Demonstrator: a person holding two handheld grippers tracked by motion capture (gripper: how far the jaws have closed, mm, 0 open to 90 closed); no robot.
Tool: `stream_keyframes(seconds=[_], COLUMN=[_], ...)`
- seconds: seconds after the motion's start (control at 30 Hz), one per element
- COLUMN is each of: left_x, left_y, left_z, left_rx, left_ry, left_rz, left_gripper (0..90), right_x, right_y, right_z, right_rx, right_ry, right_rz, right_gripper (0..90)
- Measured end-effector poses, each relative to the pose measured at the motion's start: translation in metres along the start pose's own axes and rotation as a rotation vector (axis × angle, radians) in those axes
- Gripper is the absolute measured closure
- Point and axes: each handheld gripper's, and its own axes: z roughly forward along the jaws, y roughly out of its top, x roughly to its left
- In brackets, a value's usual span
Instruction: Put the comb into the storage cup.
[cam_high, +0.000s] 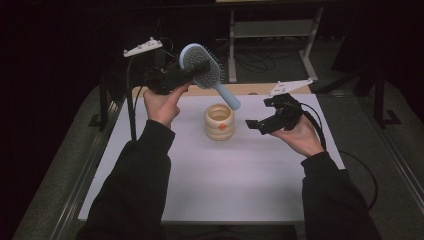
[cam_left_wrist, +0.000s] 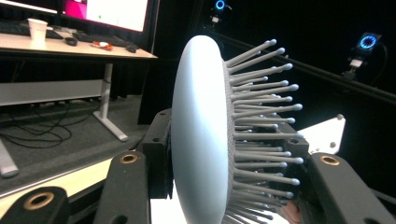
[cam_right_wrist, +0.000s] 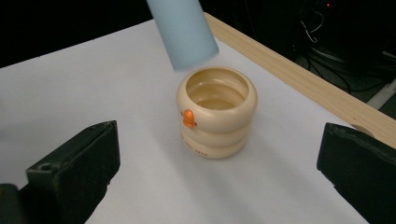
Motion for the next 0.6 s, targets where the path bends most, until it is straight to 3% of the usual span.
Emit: stream_keyframes(seconds=[0.23,0.6], left_x=[-0.002,0.002], left_y=[0.014,0.018], left_z=[0.002,0.003], left_rx=[0.013,0.042], left_ry=[0.005,0.042], left_rz=[0.042,0.073], left_gripper=[51.8,51.8], right_x=[-0.006,-0.007], right_y=[-0.023,-0.048], right_z=[-0.011,-0.022], right_rx=[-0.028,-0.058], right_ry=[-0.021,-0.033], right_rz=[0.026,0.038], right_gripper=[0.0,0.0])
